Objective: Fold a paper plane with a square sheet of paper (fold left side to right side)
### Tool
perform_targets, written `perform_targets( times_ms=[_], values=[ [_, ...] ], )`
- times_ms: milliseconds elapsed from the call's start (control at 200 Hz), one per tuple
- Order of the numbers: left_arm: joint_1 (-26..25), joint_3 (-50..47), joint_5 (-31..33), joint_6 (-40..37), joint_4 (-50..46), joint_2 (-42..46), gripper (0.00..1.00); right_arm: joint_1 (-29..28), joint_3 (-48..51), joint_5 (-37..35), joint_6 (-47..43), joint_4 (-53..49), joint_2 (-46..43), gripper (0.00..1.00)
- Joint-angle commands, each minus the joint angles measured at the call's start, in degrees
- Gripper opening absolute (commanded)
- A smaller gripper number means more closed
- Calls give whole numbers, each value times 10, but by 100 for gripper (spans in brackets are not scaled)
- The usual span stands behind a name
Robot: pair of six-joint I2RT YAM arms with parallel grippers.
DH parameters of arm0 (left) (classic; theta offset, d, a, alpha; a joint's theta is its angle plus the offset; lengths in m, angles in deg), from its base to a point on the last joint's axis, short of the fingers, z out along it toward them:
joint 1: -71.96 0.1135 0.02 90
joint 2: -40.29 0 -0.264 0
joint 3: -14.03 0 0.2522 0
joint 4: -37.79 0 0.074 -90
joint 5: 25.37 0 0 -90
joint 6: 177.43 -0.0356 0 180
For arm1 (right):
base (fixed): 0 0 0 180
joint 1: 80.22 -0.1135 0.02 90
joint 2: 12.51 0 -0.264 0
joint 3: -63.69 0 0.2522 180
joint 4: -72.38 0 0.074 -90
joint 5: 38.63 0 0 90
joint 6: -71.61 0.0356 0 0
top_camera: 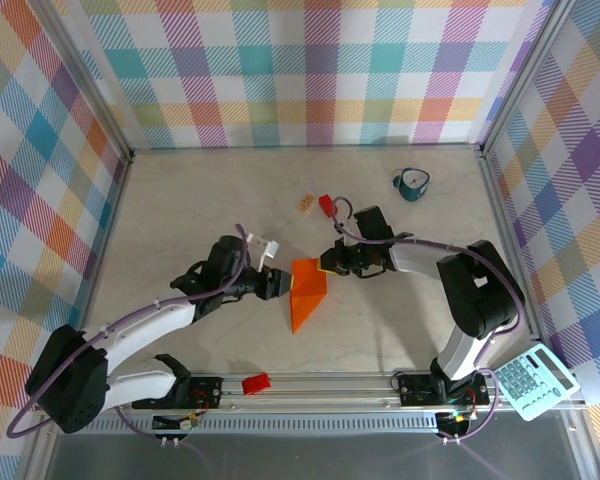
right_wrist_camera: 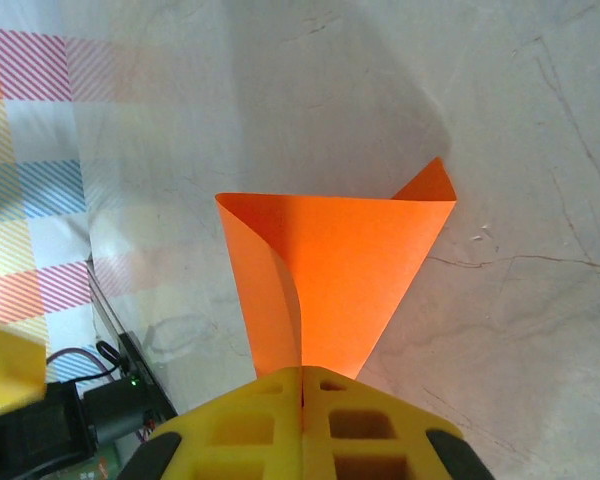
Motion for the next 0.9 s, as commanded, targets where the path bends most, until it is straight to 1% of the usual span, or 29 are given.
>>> perform_targets(
  times_ms=[0,75,95,245,365,480,630,745,895],
  values=[
    [-65,24,130,-19,-122,10,48,-1,-18,-5,31,-49,-2,5],
    [-123,38,179,-3,-136,-2,48,-1,-24,-7,41,-60,-2,5],
    [-137,43,192,2,-157,-5,48,-1,-26,-8,43,-63,-2,5],
    [-238,84,272,36,-177,-69,48,-1,-34,-16,48,-78,0,5],
    [-286,122,320,51,-187,-138,49,-1,-36,-18,53,-80,1,5],
    [-310,168,359,60,-212,-204,50,-1,-36,-21,55,-81,3,6],
    [-322,214,395,69,-236,-264,50,-1,-34,-20,56,-80,5,6],
    [-324,235,415,81,-252,-293,51,-1,-32,-18,58,-76,6,6],
    [-324,239,423,101,-256,-314,50,-1,-32,-16,58,-74,8,6]
  ],
)
